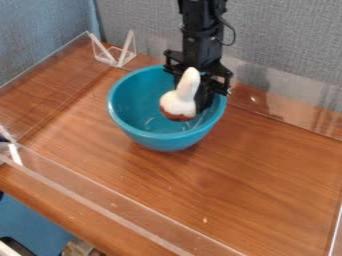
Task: Put the mushroom in the blue bowl
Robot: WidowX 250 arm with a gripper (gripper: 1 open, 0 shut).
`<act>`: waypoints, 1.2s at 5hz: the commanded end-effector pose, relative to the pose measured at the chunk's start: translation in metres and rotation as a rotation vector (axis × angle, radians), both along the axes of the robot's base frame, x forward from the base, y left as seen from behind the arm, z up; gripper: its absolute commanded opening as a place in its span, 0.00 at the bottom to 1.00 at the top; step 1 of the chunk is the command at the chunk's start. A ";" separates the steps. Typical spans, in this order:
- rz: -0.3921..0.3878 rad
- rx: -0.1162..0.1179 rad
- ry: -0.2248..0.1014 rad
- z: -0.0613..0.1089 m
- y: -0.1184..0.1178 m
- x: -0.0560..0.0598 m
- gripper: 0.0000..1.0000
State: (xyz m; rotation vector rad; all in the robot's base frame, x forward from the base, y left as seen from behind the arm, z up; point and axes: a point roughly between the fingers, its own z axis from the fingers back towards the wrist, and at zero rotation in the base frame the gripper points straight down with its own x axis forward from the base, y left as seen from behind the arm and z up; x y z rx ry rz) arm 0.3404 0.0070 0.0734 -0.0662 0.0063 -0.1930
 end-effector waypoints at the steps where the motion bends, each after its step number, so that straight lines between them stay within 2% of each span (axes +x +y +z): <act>1: 0.000 0.004 -0.067 0.022 0.006 0.007 0.00; 6: 0.002 -0.006 -0.065 0.027 0.009 0.004 0.00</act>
